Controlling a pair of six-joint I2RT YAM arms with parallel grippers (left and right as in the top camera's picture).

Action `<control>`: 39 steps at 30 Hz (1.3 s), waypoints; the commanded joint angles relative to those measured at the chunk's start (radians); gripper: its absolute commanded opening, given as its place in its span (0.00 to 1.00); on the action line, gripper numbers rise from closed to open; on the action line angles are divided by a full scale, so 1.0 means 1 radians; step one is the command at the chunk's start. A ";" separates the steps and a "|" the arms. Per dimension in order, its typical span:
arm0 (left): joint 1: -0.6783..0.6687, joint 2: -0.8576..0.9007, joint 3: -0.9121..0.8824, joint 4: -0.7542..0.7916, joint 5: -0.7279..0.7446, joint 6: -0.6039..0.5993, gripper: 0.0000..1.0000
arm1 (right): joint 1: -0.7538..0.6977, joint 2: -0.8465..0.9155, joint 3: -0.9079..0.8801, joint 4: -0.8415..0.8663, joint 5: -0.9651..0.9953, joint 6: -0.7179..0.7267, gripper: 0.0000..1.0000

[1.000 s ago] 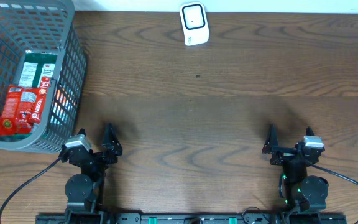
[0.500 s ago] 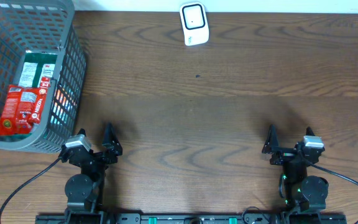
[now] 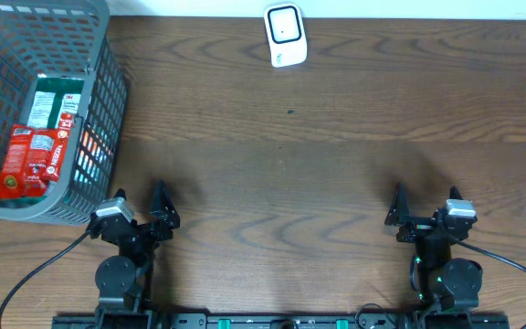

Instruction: Scan the item barcode

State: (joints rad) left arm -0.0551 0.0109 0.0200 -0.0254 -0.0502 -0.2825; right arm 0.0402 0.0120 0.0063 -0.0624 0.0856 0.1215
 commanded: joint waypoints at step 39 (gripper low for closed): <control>0.004 -0.007 -0.016 -0.043 -0.002 0.016 0.85 | -0.009 -0.001 -0.001 -0.003 0.002 -0.011 0.99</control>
State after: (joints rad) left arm -0.0551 0.0109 0.0200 -0.0254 -0.0502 -0.2825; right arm 0.0402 0.0120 0.0063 -0.0624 0.0856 0.1211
